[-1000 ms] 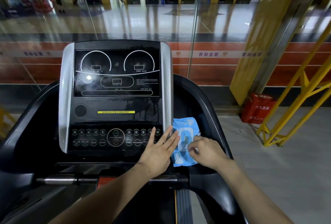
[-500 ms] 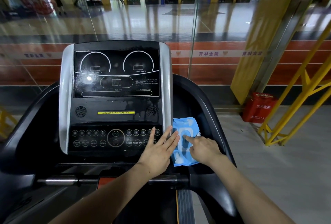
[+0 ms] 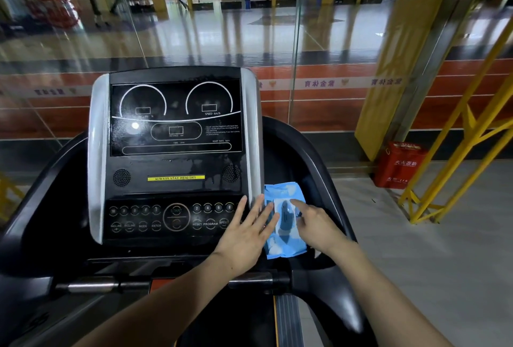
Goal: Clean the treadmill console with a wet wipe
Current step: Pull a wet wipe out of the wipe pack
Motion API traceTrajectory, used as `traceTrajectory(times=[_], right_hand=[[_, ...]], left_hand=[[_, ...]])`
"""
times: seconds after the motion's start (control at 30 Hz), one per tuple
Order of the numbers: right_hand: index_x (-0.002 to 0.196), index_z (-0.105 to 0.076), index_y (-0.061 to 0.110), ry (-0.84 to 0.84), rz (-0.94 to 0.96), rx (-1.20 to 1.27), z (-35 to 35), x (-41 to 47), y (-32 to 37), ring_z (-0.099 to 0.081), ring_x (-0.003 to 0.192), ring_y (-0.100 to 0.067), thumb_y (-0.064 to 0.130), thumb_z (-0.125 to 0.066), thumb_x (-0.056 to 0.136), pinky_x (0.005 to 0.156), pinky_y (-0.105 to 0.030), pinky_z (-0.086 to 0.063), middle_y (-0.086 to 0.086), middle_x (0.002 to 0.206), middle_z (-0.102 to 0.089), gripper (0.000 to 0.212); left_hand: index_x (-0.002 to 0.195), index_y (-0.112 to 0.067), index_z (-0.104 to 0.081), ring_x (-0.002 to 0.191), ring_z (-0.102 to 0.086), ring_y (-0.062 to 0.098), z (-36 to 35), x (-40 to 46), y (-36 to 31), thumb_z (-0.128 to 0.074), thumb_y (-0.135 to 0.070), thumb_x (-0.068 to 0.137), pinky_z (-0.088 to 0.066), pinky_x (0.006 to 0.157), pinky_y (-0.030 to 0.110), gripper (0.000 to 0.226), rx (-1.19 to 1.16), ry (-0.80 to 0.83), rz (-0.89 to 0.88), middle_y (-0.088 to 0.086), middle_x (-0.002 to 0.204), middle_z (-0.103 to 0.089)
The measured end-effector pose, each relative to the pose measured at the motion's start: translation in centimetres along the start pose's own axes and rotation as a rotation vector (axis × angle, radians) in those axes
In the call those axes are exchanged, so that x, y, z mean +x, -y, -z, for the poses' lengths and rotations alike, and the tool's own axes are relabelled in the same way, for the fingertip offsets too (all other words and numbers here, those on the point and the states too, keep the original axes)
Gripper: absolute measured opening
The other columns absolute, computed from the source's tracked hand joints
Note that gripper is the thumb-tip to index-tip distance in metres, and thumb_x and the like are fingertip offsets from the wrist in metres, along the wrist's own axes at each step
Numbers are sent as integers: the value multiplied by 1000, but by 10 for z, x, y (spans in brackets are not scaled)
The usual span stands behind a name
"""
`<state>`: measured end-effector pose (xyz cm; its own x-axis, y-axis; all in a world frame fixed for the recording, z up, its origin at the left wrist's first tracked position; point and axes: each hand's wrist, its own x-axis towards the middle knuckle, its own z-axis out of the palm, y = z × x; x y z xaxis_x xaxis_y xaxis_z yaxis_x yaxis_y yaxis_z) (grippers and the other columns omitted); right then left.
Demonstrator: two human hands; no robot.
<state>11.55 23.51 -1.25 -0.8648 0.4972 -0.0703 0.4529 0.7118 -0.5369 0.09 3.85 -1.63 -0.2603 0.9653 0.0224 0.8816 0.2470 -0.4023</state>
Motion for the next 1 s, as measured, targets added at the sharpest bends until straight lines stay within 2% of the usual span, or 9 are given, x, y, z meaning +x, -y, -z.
traceTrajectory(times=[0.13,0.27,0.47,0.57,0.63,0.73,0.8,0.9,1.0], right_hand=[[144,-55,22,-299,25,177,14,-9,-7,-62,117,-27,5,-48,100,100,-31,-47,-9,128,-65,48],[132,-62,21,-475,-27,343,25,-12,-10,-64,94,-20,2,-55,98,82,-21,-40,1,98,-68,39],[124,-65,28,-561,-52,551,27,-20,-10,-66,96,-9,11,-61,101,86,-30,-52,10,100,-69,28],[120,-66,28,-585,-60,658,27,-22,-8,-66,97,-5,10,-62,101,87,-25,-52,10,102,-69,26],[117,-67,25,-605,-58,727,31,-25,-2,-65,95,-2,8,-63,101,85,-18,-50,6,101,-70,24],[112,-69,17,-636,-44,867,42,-30,11,-66,86,1,0,-64,98,81,-10,-48,-5,95,-71,22],[110,-70,14,-655,-21,933,51,-33,22,-66,84,0,-3,-65,97,80,-11,-49,-5,92,-71,21],[109,-70,11,-657,57,965,62,-38,45,-66,87,-3,-3,-66,96,82,-14,-50,-4,92,-71,19],[107,-70,16,-638,120,1001,68,-38,70,-67,88,-9,-1,-69,96,82,-18,-52,-6,90,-70,21]], left_hand=[[162,-5,13,154,26,44,8,12,-8,-32,-27,106,17,119,72,76,115,-15,-71,20,173,0],[163,-1,2,158,16,43,12,34,-14,-36,-28,106,10,122,70,73,204,53,-165,20,173,-7],[165,-9,-5,157,21,42,19,51,-20,-34,-38,108,18,117,74,71,314,256,-183,14,175,0],[166,-10,-4,157,22,41,16,52,-22,-33,-41,108,21,115,75,72,320,276,-180,13,175,2],[166,-11,-12,158,20,38,15,54,-18,-38,-38,107,16,118,72,70,275,252,-186,11,175,-7],[156,-15,-40,162,1,29,28,55,-5,-47,-21,101,6,128,58,56,-32,86,-118,5,165,-39],[147,-21,-53,156,-29,23,41,51,7,-47,-21,103,-17,128,43,45,-354,-125,11,-2,153,-54],[129,-26,-69,116,-63,14,66,43,20,-53,-32,106,-47,103,33,28,-954,-331,339,-9,125,-71],[100,-35,-78,97,-71,10,84,41,32,-67,-25,100,-54,92,28,15,-1555,-334,495,-12,100,-78]])
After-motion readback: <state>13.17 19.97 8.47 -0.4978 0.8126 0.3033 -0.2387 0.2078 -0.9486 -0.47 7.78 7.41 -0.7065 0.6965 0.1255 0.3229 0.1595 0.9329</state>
